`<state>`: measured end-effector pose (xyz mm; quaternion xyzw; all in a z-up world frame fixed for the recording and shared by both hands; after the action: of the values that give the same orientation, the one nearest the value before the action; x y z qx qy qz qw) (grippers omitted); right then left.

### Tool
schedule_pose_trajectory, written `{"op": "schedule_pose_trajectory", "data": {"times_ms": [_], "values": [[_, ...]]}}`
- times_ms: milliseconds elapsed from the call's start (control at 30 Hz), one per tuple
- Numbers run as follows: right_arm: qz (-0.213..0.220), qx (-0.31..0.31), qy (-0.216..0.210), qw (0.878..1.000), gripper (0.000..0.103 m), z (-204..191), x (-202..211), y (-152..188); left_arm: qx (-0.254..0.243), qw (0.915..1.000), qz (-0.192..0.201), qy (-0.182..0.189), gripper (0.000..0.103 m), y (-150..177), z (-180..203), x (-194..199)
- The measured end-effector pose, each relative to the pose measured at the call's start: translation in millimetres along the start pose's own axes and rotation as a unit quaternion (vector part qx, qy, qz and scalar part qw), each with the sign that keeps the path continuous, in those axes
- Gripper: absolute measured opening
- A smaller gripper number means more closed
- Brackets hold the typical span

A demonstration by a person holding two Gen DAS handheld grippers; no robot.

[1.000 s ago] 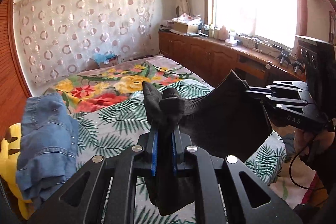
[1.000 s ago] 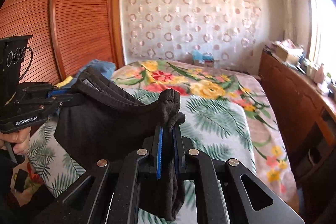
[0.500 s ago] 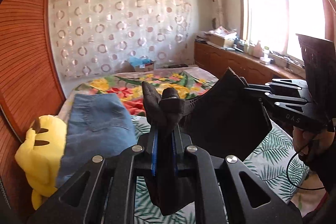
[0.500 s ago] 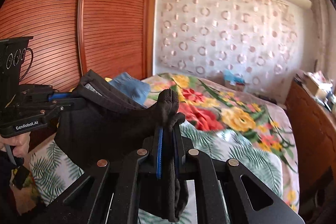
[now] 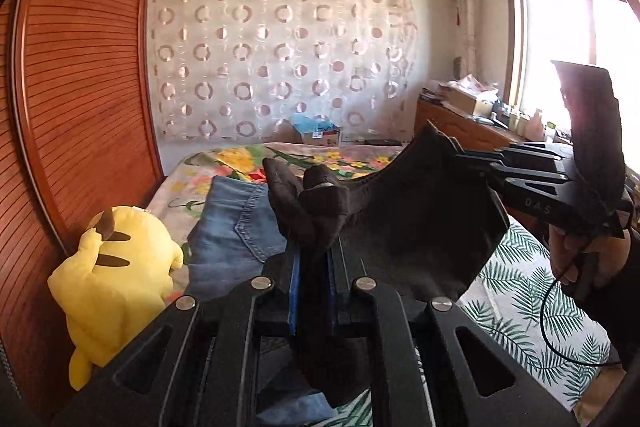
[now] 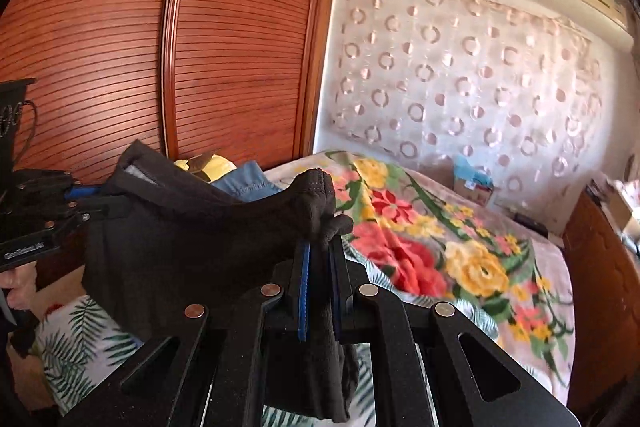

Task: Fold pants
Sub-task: 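Lift the folded shorts with both tools and carry them toward the blue jeans, then lower the shorts onto the folded blue jeans and open both tools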

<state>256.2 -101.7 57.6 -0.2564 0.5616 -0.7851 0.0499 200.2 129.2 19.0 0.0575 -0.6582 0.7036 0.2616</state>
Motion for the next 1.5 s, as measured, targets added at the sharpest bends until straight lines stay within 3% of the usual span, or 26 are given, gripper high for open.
{"op": "schedule_pose_trajectory", "data": {"times_ms": [400, 633, 900, 1167, 1233, 1300, 1500], "values": [[-0.009, 0.041, -0.039, 0.998, 0.008, -10, -84, -34, 0.059, 0.9976, 0.014, -0.033, 0.012, 13, -42, -9], [-0.028, 0.031, -0.087, 0.995, 0.008, -8, -128, -42, 0.106, 0.9932, 0.023, -0.043, 0.012, 29, -59, -10], [-0.007, 0.074, -0.126, 0.989, 0.008, -31, -153, -60, 0.149, 0.9863, 0.037, -0.061, 0.012, 36, -59, -5], [-0.040, 0.077, -0.140, 0.986, 0.009, -33, -181, -56, 0.179, 0.9801, 0.016, -0.084, 0.014, 49, -69, -10], [-0.048, 0.070, -0.138, 0.987, 0.022, -27, -181, -55, 0.184, 0.9794, 0.013, -0.083, 0.016, 52, -70, -8], [-0.046, 0.067, -0.136, 0.987, 0.027, -23, -177, -57, 0.193, 0.9780, 0.012, -0.079, 0.018, 55, -70, -3], [-0.035, 0.041, -0.137, 0.989, 0.030, -9, -154, -58, 0.191, 0.9763, 0.024, -0.100, 0.028, 52, -70, 16]]}}
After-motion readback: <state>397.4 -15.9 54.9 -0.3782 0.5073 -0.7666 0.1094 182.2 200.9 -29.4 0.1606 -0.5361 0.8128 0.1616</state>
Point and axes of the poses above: each gripper's, at about its wrist camera, not at the fingertips, and x roughly against the way its jaws point, z to its right, y to its underside, the point moved 2 cm from there along -x, roughly the way its jaws point, and after that the axes turned 11 degrees about y, right-handed, at the moved point
